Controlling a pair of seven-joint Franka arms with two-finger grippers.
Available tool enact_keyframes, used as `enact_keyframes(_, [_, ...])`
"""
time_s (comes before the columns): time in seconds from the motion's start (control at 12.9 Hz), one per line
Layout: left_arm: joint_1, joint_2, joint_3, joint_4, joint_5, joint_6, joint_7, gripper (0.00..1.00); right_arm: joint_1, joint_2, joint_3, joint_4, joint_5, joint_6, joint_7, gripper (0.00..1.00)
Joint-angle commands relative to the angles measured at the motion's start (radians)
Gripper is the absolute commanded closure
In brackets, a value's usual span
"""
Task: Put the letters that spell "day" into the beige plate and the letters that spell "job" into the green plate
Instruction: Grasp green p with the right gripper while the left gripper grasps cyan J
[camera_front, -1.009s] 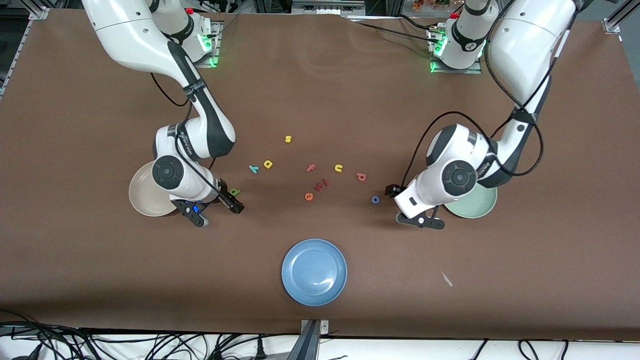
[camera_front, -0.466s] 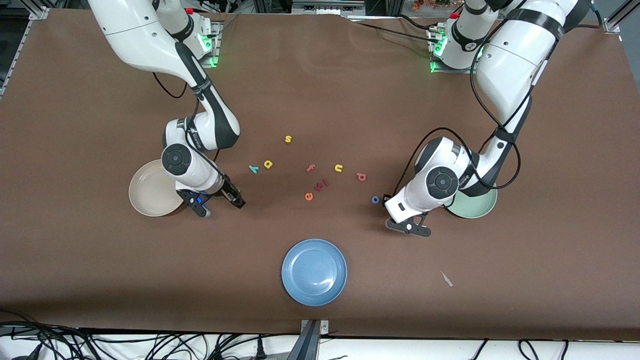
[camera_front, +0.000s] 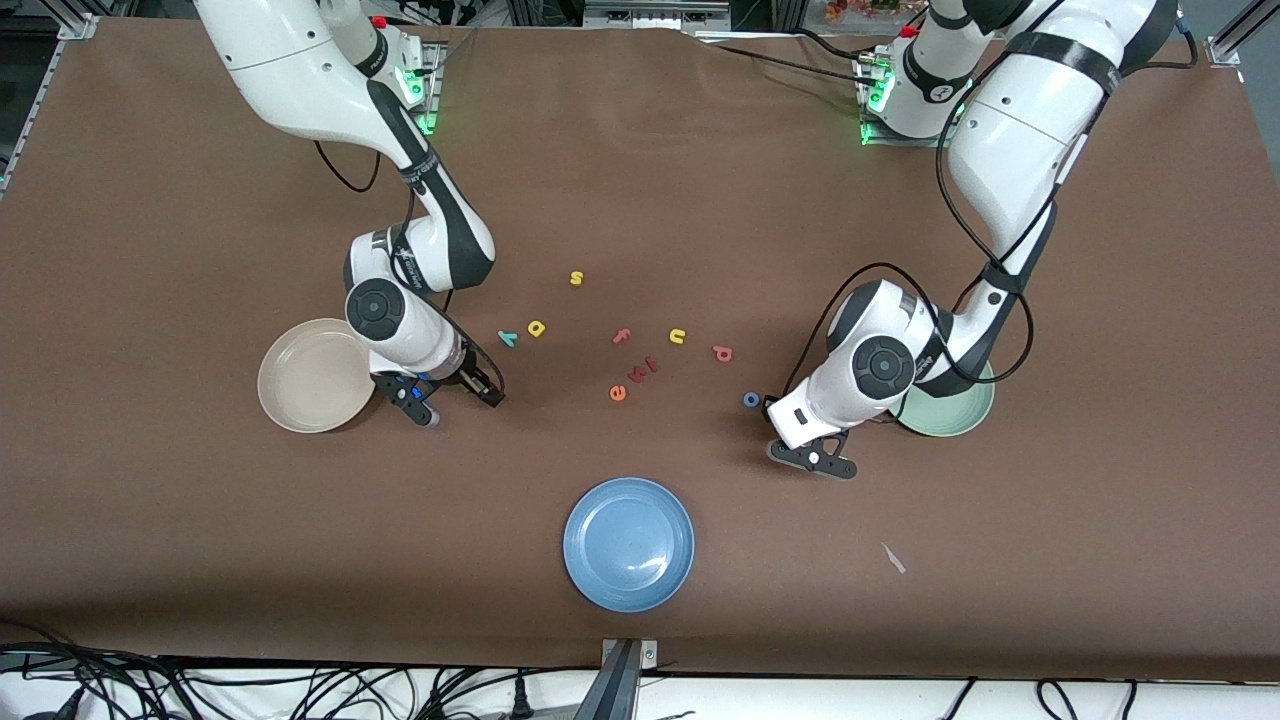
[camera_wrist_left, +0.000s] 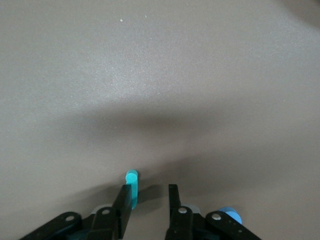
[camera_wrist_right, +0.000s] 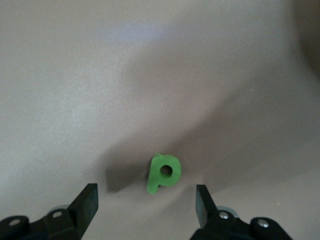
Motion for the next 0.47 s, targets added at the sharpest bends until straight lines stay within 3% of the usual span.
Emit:
enact_keyframes(0.0, [0.003, 0.015, 0.003, 0.023, 0.028, 0.006, 0.035, 0.64, -0.007, -0.004, -0.004, -0.015, -0.018, 0.016, -0.017, 0.15])
enact_keyframes(0.23, [0.007, 0.003, 0.003, 0.025, 0.028, -0.010, 0.034, 0.63, -0.009, -0.001, -0.006, -0.018, -0.018, 0.016, -0.022, 0.15])
enact_keyframes(0.39, [0.014, -0.008, 0.003, 0.025, 0.028, -0.017, 0.063, 0.63, -0.009, 0.001, -0.006, -0.023, -0.018, 0.016, -0.037, 0.21])
